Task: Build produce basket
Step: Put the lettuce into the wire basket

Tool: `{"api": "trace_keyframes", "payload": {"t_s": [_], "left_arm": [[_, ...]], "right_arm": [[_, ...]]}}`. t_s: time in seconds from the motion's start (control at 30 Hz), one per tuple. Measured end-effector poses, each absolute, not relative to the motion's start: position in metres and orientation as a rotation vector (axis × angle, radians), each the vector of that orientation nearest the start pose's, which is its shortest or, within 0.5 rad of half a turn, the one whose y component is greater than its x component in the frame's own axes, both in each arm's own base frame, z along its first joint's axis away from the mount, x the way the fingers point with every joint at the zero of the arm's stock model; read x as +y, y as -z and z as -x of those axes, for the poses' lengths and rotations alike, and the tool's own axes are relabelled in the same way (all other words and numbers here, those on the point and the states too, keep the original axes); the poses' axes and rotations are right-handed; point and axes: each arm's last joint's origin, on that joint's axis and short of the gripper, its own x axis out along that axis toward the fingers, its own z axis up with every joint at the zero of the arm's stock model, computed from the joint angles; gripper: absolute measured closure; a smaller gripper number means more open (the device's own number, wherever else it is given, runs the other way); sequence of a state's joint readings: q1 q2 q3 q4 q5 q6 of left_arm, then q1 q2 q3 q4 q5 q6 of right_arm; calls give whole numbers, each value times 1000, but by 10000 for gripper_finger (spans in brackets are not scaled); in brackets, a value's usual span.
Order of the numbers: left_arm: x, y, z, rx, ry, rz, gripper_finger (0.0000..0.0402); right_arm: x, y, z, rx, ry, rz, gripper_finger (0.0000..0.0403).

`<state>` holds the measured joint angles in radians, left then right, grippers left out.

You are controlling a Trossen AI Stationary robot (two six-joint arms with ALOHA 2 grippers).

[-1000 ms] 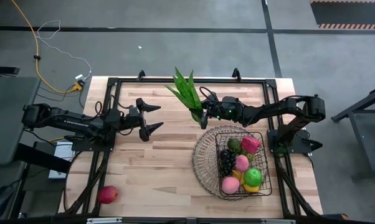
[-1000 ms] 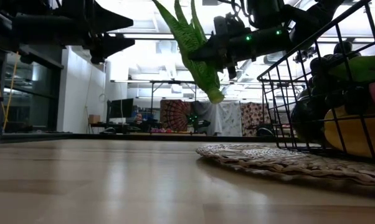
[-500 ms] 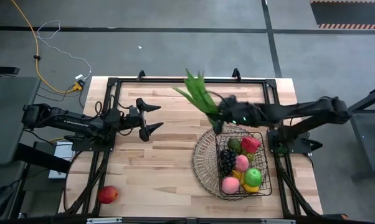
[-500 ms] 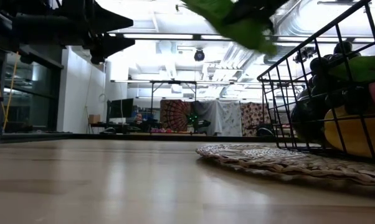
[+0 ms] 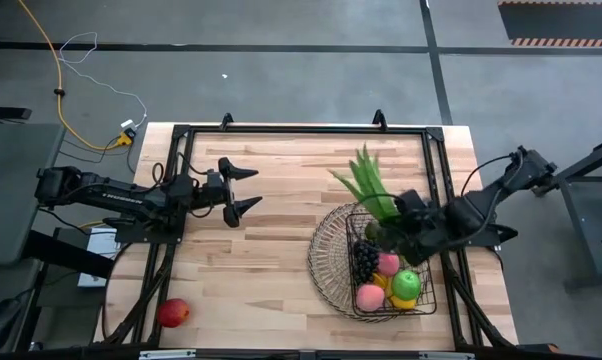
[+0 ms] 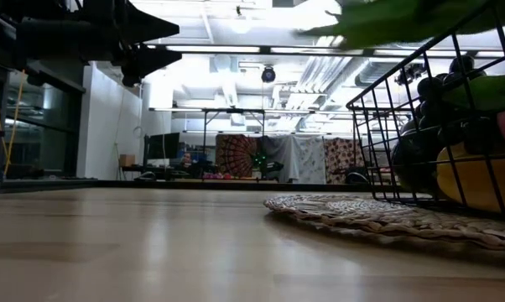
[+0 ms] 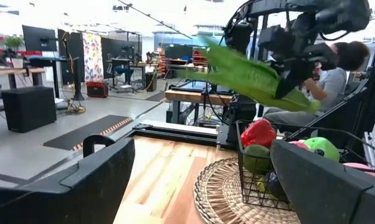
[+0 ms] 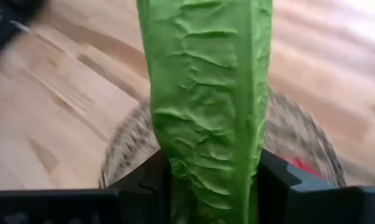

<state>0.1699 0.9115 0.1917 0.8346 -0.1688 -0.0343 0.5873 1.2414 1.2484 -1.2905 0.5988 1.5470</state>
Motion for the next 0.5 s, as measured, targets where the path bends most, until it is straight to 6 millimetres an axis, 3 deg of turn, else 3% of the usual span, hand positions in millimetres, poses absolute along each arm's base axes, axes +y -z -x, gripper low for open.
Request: {"api": "trace_keyframes", "payload": {"t_s": [0.23, 0.5], "left_arm": [[35, -212, -176, -131, -342, -3, 39], [35, -215, -177, -138, -342, 5, 39]], "right_arm": [[120, -311, -159, 882, 965, -779, 263], [142, -290, -165, 919, 1090, -791, 263]]}}
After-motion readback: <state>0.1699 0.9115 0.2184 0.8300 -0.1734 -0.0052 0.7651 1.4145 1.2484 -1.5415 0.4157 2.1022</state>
